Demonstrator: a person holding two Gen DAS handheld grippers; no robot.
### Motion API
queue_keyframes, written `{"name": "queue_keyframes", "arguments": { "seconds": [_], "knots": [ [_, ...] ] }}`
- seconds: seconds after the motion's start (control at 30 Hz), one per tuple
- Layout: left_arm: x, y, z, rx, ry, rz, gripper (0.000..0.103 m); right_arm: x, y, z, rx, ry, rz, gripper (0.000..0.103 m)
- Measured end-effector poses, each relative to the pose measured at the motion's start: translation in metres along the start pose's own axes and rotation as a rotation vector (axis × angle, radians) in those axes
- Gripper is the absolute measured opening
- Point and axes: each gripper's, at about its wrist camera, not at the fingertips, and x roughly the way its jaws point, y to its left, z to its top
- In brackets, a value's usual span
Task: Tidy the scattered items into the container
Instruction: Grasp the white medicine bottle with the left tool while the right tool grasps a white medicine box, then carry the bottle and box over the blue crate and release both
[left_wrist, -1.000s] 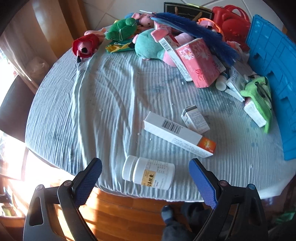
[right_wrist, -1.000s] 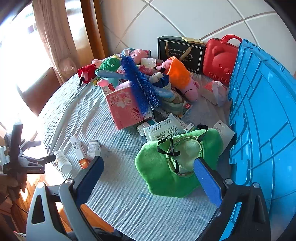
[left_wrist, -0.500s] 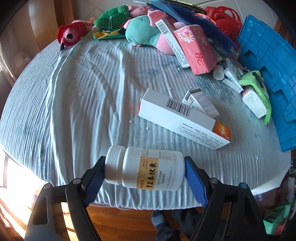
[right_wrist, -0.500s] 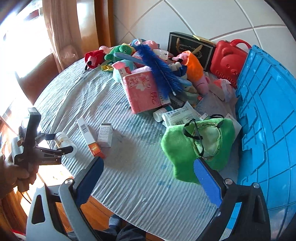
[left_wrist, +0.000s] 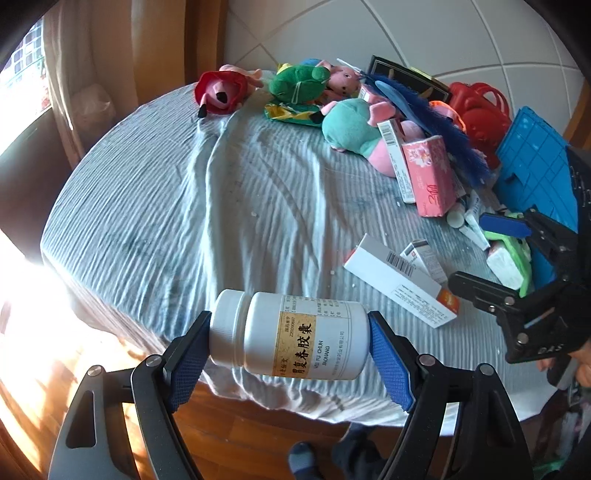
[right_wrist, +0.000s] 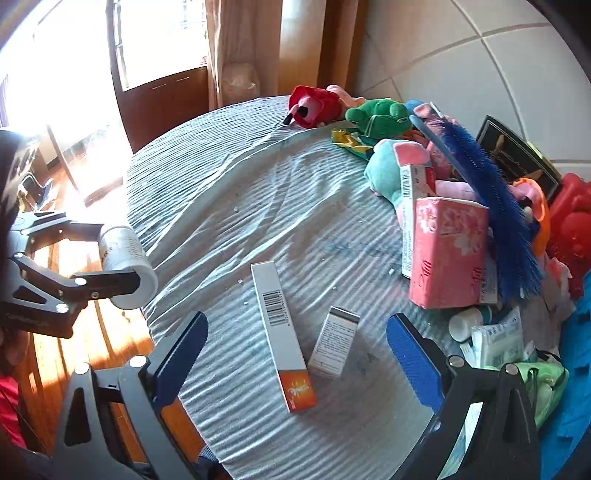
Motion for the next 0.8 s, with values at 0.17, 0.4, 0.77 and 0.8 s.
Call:
{"name": "queue_keyframes", "arguments": {
  "seconds": [0.17, 0.4, 0.77, 0.8],
  "knots": [
    [-0.021, 0.016, -0.002, -0.026, -0.028, 0.033, 0.081, 0.042, 0.004, 0.007, -0.062, 0.058, 0.03, 0.081],
    [-0.033, 0.02, 0.001, -0.054, -0.055, 0.053, 0.081, 0.076, 0.008, 0.001, -0.123, 0.153, 0.057, 0.054],
    [-0.039, 0.01, 0.017, -0.05, -0.08, 0.066, 0.081, 0.057, -0.005, 0.002, -0.047, 0.154, 0.086, 0.022],
    [-0.04, 0.009, 0.02, -0.048, -0.083, 0.067, 0.081, 0.053, -0.008, 0.004, -0.036, 0.148, 0.086, 0.022]
  ]
}}
